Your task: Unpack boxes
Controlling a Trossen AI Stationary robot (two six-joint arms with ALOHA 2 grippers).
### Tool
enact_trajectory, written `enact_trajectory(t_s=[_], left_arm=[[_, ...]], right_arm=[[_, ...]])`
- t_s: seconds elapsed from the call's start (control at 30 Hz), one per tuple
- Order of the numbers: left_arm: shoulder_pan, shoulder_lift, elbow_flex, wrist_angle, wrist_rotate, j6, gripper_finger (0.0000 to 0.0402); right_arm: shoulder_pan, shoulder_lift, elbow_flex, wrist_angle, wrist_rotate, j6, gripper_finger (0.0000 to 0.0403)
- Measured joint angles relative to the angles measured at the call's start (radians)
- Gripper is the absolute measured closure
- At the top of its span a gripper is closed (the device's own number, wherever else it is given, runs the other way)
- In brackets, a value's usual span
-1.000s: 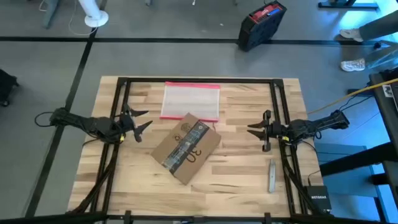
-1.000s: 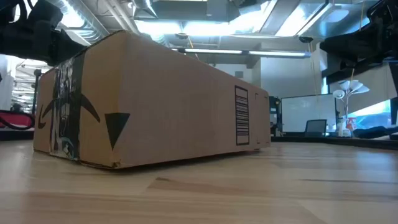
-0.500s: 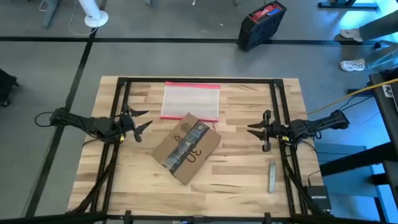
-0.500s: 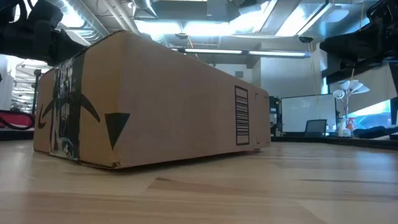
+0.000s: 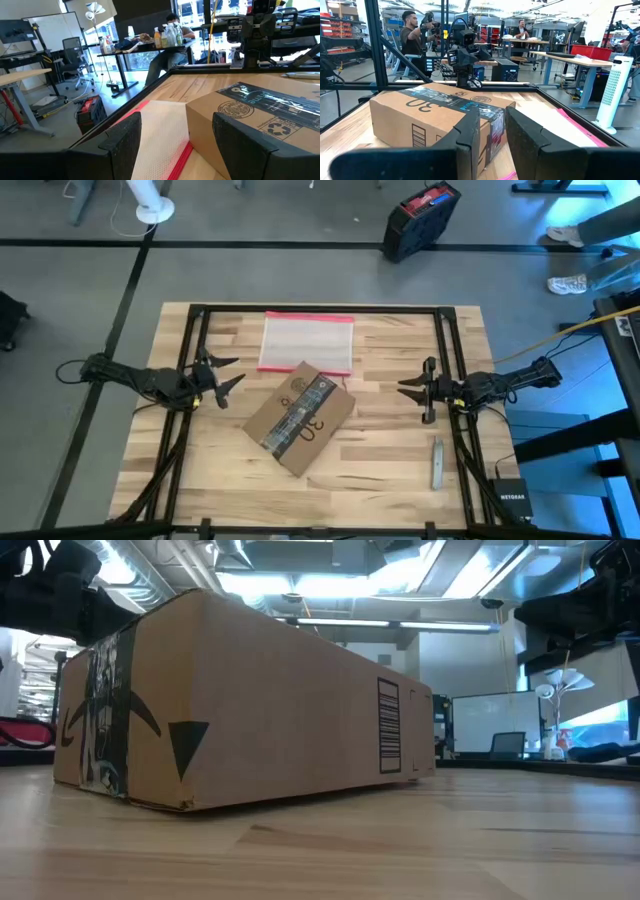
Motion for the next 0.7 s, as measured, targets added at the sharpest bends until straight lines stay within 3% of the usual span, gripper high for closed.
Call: enact_trajectory(t_s=[0.5,0.7], left_arm=[[0.0,0.0,-0.004,0.031,0.001,-0.014,0.0166],[0.0,0.0,-0.004,0.033,0.01,-0.103,0.0166]], right_arm=[[0.0,0.0,0.0,0.0,0.0,0.011,0.032],[0.0,0.0,0.0,0.0,0.0,0.011,0.032]])
